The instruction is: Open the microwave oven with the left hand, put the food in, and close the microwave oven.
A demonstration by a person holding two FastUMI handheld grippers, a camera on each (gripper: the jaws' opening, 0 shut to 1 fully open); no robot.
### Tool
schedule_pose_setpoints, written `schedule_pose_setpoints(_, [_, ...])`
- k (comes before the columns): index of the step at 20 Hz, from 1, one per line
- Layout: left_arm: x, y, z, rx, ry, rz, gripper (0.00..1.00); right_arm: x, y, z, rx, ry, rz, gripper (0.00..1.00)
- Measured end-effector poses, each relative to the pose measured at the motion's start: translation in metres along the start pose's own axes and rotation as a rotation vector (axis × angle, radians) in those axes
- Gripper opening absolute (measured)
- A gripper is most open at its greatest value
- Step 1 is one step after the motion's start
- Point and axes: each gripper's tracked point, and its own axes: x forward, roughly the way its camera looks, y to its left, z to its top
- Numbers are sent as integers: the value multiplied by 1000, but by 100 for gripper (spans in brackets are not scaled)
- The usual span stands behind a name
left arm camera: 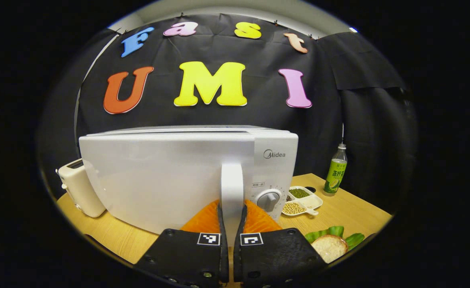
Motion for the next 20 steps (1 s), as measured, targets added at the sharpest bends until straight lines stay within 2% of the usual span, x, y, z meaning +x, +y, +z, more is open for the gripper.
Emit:
schedule_pose_setpoints(1, [-12,1,-1,-9,1,-12,4,-1,2,-2,2,6,6,100])
schedule_pose_setpoints(9, [-93,24,-16,-19,12,-66,4,-28,25,-10,11,44,34,100])
schedule_pose_setpoints(10, [-103,28,-18,-18,11,-74,4,-31,26,-10,3,40,29,92])
schedule_pose_setpoints(12, [-122,39,-21,-4,7,-82,4,-39,29,-8,-6,33,24,92])
schedule_pose_setpoints(13, [-132,46,-23,7,9,-82,4,-43,30,-6,-5,29,22,100])
schedule_pose_setpoints(15, [-149,59,-27,17,22,-75,4,-49,33,-4,2,25,24,100])
schedule_pose_setpoints(16, [-159,69,-30,12,35,-65,0,-52,35,-4,5,24,26,92])
schedule_pose_setpoints(17, [-170,79,-33,8,44,-54,4,-55,38,-4,8,24,27,100])
schedule_pose_setpoints(20, [-197,106,-37,37,47,-36,4,-61,47,-5,5,24,36,100])
